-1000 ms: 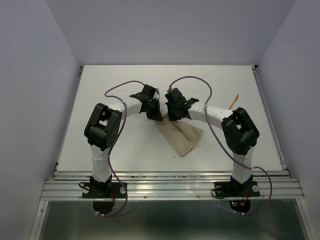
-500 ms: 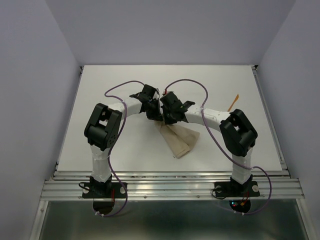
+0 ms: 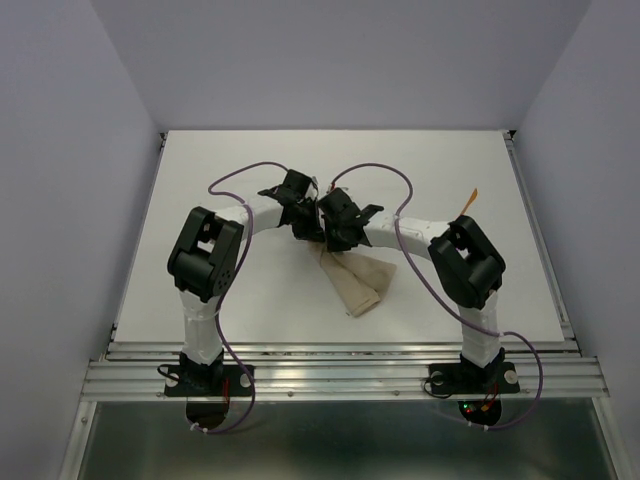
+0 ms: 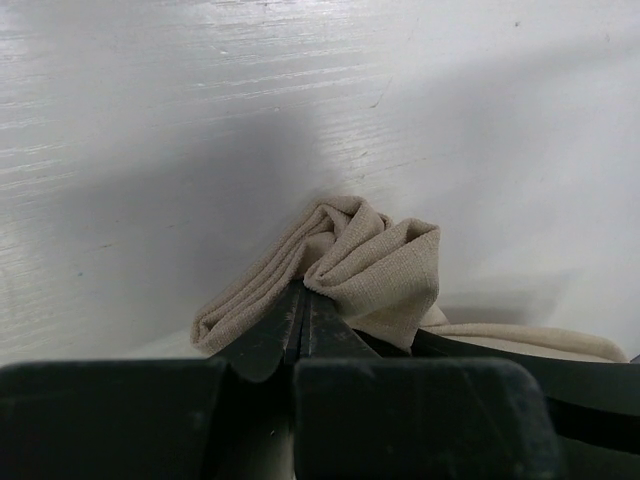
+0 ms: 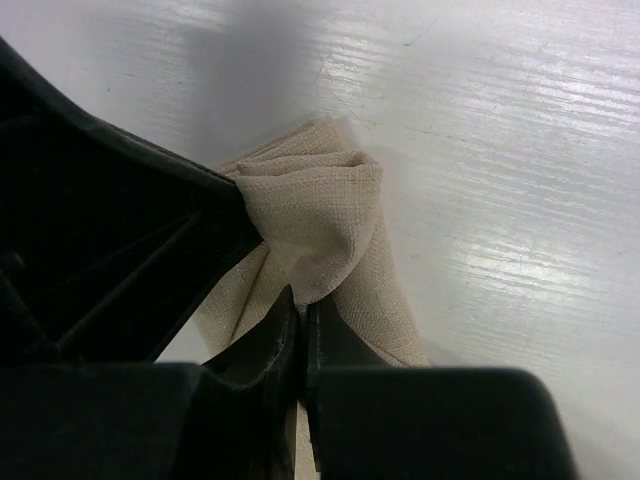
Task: Fold the napkin into a case and place the utensils inside
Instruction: Fold the 2/3-rectangle-folded napkin at the center of the board.
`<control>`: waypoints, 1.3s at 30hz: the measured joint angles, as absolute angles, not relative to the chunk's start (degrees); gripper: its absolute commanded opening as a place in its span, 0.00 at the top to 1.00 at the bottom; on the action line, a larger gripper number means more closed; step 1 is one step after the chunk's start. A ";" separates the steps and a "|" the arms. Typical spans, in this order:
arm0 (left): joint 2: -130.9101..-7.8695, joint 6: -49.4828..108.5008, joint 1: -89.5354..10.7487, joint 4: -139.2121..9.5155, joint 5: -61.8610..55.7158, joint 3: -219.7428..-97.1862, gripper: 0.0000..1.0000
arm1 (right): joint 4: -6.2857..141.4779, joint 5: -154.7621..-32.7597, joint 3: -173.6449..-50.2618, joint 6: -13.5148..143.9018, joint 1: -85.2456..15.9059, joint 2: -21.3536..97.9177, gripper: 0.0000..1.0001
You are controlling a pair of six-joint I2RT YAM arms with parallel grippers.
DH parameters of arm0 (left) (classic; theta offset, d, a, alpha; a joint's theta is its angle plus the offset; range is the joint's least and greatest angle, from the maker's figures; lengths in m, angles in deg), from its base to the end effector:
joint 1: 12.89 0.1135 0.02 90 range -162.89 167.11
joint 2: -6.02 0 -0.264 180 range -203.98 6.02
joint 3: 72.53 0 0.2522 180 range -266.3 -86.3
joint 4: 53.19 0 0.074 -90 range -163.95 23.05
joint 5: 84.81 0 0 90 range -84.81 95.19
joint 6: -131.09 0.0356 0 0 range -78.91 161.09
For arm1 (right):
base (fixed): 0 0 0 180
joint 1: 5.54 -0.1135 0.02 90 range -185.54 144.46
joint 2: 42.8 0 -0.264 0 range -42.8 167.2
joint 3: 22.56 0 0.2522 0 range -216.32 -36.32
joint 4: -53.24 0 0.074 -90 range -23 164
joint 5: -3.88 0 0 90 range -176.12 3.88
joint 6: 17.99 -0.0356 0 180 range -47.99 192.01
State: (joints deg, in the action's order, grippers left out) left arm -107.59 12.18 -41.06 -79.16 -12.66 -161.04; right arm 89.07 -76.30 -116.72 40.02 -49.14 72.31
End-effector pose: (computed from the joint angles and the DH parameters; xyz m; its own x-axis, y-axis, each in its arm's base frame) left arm 0.3668 -0.2088 0.1645 -0.8996 -0.0402 -0.4348 0.2105 0.8325 -0.5125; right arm 0.3136 0.2903 0.1711 -0.8380 -0.0771 -0.5402 -0.1980 0.9655 0.1692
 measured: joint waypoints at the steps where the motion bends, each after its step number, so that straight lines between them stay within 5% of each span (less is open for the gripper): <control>1: -107.45 12.14 -41.01 -79.18 -12.66 -160.86 1.00 | 88.74 -76.30 -116.52 39.58 -49.14 72.31 0.99; 13: -98.25 11.59 -34.76 -84.19 -15.74 -150.59 1.00 | 76.96 -79.53 -111.87 42.64 -49.14 71.83 0.99; 20: -96.46 9.67 -31.59 -84.51 -18.84 -149.25 0.89 | 74.68 -80.84 -111.58 45.90 -49.14 72.09 0.99; 24: -96.55 8.12 -31.07 -84.99 -20.72 -150.26 0.74 | 74.38 -81.43 -111.56 47.95 -49.14 72.09 0.99; 34: -97.38 5.30 -29.78 -85.41 -23.52 -158.43 0.73 | 74.03 -81.72 -111.47 53.22 -49.20 72.07 0.99; 39: -100.48 3.90 -29.28 -85.98 -25.49 -160.36 0.49 | 73.94 -81.34 -111.47 54.42 -49.51 72.07 0.99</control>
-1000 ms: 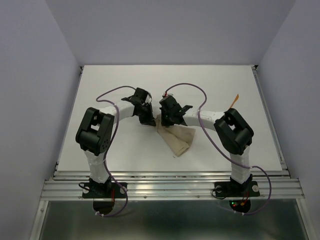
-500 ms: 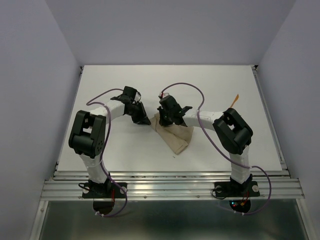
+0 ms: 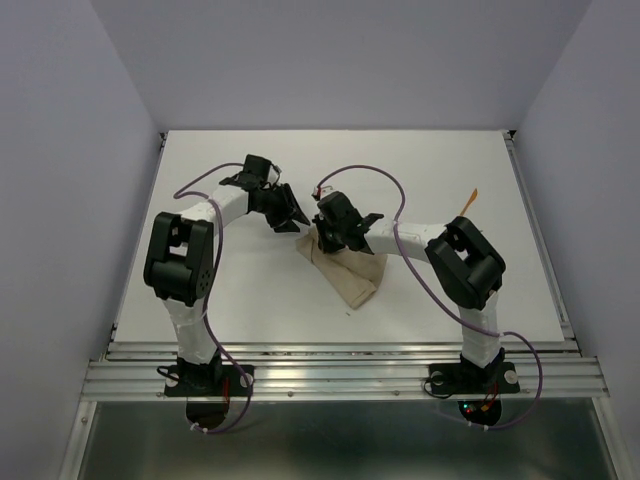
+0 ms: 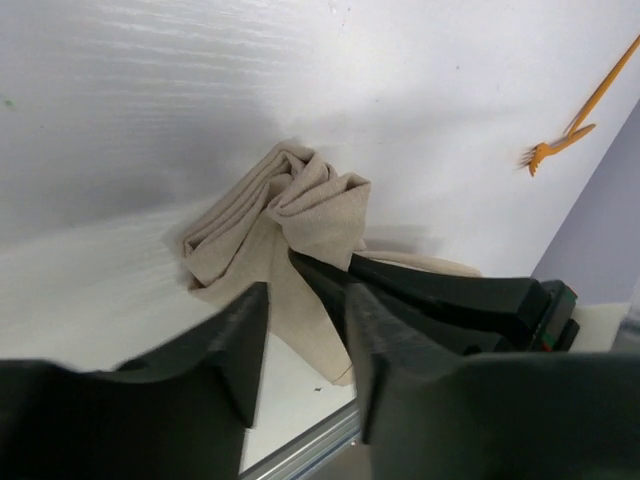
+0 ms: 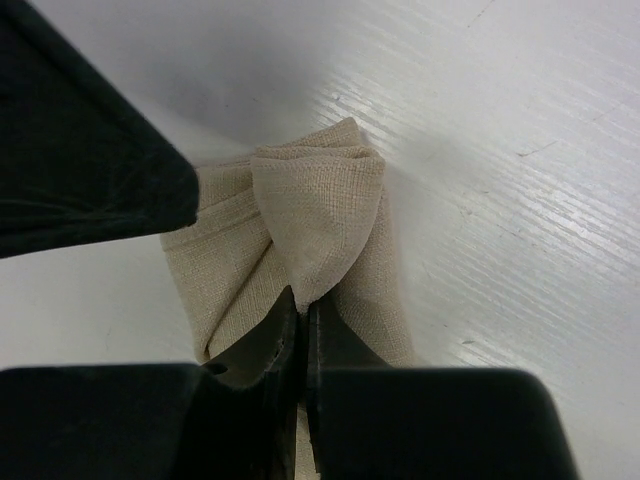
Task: Fold the napkin into a case and place the utensils inside
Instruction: Fold the 2/3-rectangle-folded napkin at the center of the board.
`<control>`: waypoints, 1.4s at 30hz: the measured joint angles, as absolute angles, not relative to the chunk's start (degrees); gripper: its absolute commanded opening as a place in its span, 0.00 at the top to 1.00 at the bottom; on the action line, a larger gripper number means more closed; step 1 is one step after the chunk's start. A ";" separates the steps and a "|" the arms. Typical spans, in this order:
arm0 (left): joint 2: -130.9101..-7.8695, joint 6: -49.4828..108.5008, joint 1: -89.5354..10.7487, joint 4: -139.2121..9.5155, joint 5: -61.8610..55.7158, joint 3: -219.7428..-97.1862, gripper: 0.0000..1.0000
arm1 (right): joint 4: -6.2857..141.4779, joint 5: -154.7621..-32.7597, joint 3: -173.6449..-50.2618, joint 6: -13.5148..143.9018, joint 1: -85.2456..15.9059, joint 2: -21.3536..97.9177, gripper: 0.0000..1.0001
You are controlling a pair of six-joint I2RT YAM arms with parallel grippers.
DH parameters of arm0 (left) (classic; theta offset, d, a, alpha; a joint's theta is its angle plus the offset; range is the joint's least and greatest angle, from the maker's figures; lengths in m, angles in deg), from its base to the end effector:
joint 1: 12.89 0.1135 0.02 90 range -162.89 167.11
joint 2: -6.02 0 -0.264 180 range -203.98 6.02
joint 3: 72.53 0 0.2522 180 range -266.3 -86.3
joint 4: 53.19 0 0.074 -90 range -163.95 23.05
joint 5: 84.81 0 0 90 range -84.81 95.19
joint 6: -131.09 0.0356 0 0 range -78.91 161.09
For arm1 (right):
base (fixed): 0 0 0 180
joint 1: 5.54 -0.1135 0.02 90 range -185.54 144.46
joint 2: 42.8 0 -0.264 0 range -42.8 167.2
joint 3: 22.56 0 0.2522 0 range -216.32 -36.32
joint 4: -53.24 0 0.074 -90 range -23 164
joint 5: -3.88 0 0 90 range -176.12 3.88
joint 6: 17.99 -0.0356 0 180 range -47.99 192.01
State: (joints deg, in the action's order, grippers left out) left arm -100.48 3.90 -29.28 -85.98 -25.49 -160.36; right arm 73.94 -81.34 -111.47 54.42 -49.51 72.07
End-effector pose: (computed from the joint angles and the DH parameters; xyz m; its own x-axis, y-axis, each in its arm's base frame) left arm 0.3777 -0.1300 0.2041 -0.9288 -0.2687 -0.2551 -0.0173 0.7192 -0.6946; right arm 0.3136 0.2984 0.1630 -0.6956 -0.2526 -0.6726 -0.4621 0.8741 0.1496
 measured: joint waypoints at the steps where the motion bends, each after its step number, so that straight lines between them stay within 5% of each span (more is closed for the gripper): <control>1: -101.31 3.86 -29.28 -85.93 -25.64 -160.90 0.47 | 73.94 -81.34 -111.47 54.49 -49.51 72.07 0.99; 26: -115.02 2.00 -31.68 -84.40 -33.20 -172.40 0.56 | 73.87 -81.17 -111.47 54.71 -49.77 72.07 0.99; 42: -115.61 3.96 -32.20 -81.89 -36.94 -167.83 0.80 | 73.77 -80.51 -111.28 54.69 -49.88 72.00 0.99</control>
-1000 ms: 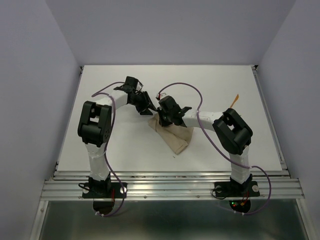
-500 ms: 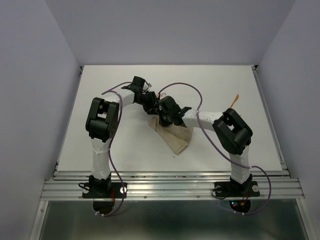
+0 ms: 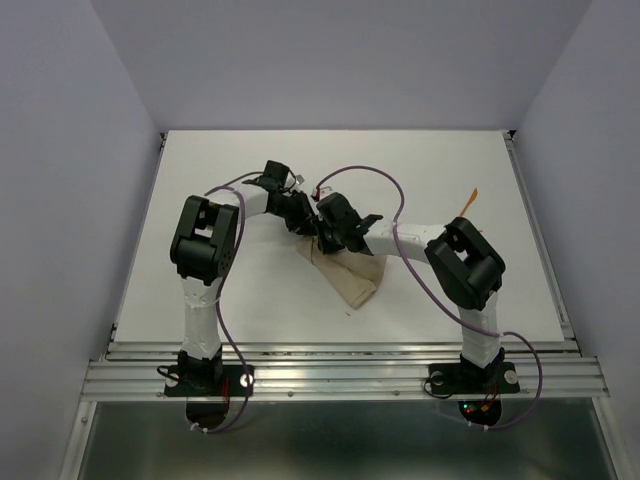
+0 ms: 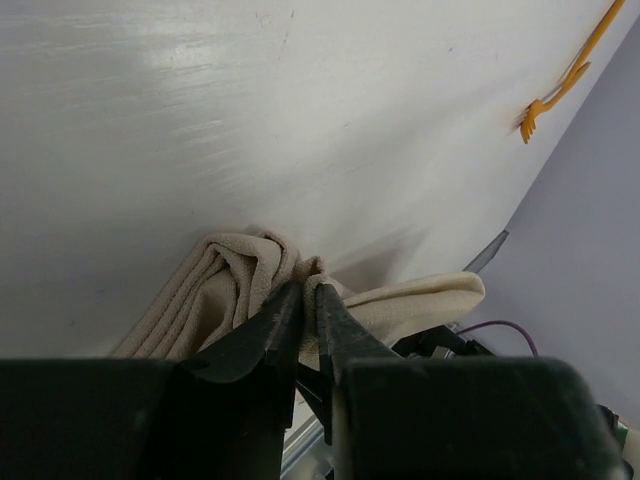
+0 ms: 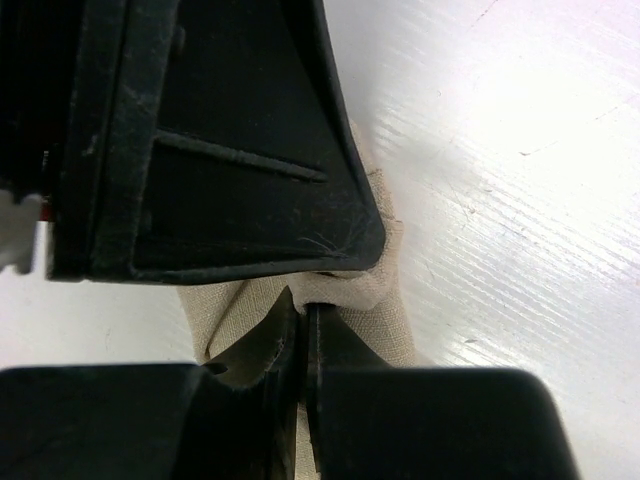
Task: Fold the napkin into a case and place the utensils inside
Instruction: Fold the 2/3-rectangle-folded napkin at the center of the board.
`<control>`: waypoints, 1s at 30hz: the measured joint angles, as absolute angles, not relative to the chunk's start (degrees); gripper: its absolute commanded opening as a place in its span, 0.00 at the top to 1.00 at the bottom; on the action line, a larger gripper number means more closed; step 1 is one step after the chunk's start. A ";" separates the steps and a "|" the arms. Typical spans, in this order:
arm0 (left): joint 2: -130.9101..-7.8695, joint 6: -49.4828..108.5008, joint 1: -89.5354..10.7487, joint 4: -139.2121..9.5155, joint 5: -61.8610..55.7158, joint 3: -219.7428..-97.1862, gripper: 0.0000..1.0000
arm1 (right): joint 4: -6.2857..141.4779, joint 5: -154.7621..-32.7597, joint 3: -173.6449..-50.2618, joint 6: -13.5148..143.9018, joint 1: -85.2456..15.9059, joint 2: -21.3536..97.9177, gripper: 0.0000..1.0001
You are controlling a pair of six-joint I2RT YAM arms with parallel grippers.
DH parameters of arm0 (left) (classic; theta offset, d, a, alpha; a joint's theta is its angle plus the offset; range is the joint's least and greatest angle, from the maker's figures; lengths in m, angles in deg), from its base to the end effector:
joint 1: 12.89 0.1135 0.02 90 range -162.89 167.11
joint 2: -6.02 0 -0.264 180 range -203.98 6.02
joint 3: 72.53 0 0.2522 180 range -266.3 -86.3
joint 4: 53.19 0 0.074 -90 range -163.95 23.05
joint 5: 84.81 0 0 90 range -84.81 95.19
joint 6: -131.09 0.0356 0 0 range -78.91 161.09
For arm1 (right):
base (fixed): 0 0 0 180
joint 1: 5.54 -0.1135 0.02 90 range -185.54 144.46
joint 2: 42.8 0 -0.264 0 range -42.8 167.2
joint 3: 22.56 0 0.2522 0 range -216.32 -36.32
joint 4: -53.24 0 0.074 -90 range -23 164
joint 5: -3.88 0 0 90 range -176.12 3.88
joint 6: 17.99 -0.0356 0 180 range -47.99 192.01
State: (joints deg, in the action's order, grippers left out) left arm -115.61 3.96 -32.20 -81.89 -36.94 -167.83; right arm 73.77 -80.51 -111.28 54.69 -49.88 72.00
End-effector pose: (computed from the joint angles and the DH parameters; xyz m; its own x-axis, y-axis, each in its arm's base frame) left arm 0.4093 -0.1687 0.1441 -0.9836 -0.1297 -0.1251 0.0180 0.6202 -0.7842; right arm 0.3117 0.2997 0.1628 -0.6889 -0.2590 -0.6770 -0.4634 0.8755 0.1367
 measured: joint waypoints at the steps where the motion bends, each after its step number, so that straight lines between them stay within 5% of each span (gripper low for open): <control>1: -115.17 4.18 -32.23 -82.20 -36.42 -167.72 0.81 | 73.74 -80.51 -111.26 54.71 -49.88 71.98 0.99; 13: -113.68 7.24 -32.29 -90.11 -28.11 -172.12 0.82 | 73.74 -80.34 -111.26 54.71 -49.90 71.92 0.99; 30: -118.36 5.54 -32.34 -87.31 -34.12 -175.37 0.76 | 73.74 -80.30 -111.26 54.71 -49.90 71.92 0.99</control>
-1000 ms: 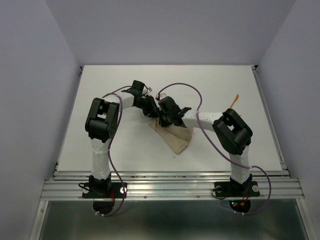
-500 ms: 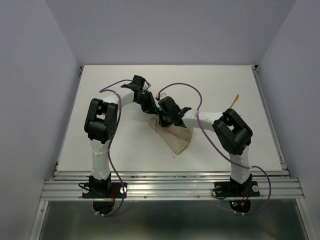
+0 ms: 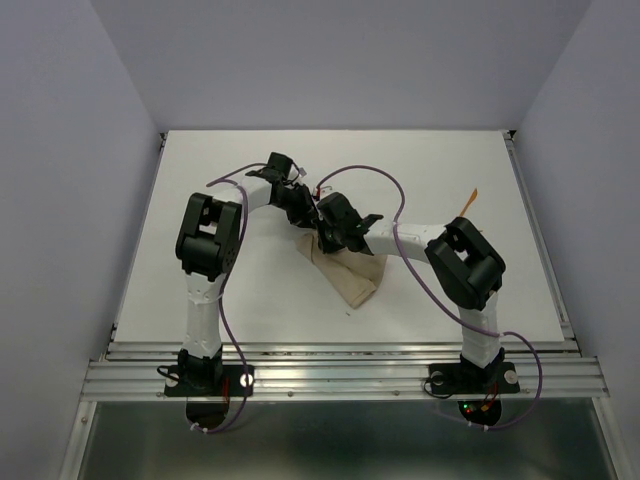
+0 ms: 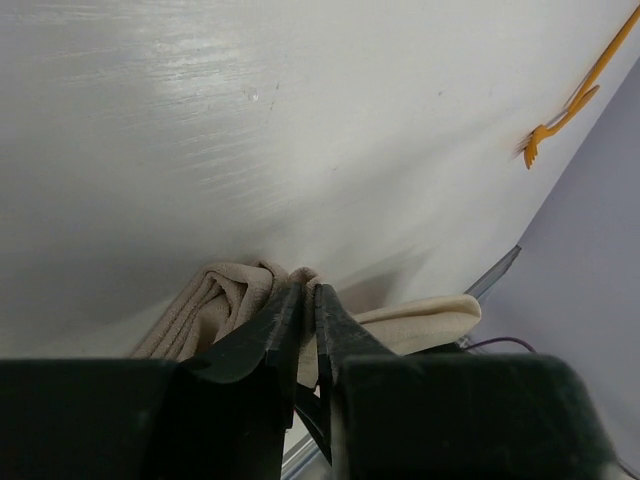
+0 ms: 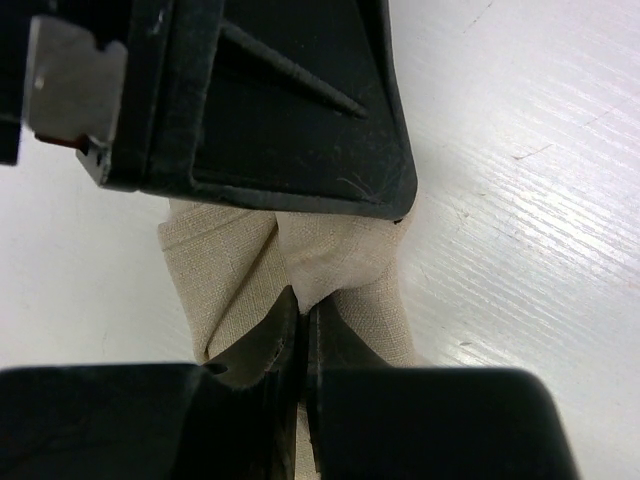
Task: Fold the napkin into a case and place the utensils inside
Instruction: Fold the 2/3-rectangle-folded napkin at the center of the board.
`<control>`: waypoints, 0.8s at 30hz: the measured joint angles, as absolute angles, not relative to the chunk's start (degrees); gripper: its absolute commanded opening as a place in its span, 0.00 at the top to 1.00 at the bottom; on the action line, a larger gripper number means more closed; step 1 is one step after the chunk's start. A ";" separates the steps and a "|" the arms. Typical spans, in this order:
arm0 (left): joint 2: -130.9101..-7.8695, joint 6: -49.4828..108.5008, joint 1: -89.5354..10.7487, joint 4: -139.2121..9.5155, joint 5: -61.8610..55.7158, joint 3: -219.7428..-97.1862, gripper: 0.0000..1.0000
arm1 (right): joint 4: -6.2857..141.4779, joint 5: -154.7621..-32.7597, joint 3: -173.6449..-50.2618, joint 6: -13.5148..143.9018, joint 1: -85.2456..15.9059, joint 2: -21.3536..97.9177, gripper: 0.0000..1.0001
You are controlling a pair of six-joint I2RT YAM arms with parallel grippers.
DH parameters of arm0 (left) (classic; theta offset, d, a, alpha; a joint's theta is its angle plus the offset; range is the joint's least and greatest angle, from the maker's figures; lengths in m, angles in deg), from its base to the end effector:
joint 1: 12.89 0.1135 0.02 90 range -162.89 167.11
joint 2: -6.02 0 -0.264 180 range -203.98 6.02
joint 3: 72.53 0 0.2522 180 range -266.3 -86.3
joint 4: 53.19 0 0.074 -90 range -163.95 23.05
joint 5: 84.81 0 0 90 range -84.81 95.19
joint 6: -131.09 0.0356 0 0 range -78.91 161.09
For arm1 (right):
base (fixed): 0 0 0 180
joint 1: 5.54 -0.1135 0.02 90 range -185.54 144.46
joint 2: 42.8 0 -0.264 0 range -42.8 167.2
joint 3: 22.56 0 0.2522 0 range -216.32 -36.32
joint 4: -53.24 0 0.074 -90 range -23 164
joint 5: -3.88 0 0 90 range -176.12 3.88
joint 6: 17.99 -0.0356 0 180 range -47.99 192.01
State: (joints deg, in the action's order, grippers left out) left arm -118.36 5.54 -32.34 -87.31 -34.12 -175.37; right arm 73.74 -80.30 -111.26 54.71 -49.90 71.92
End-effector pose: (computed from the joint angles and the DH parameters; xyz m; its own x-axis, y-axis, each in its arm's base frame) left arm 0.4271 -0.1748 0.1549 -0.9792 -0.1313 -0.1548 0.0311 0.6566 -0.7536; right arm 0.3116 0.2997 0.1633 -0.6873 -0.2584 -0.6789 -0.4622 0.8765 0.1344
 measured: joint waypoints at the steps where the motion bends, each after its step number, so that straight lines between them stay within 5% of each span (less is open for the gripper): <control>1: -118.45 5.49 -32.34 -87.31 -33.97 -175.48 0.76 | 73.74 -80.27 -111.26 54.71 -49.90 71.92 0.99; 13: -115.21 7.59 -32.27 -90.35 -25.75 -174.52 0.72 | 73.00 -80.25 -110.32 54.71 -49.90 71.35 0.99; 18: -112.44 7.55 -31.70 -90.90 -22.89 -174.06 0.79 | 72.91 -80.21 -109.97 54.71 -49.90 71.13 0.99; 24: -111.32 6.54 -30.94 -90.02 -21.40 -174.06 0.69 | 72.91 -80.14 -109.94 54.71 -49.90 71.11 0.99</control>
State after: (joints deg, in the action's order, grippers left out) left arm -111.32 6.54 -30.94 -90.02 -21.40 -174.06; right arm 72.91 -80.14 -109.94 54.71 -49.90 71.11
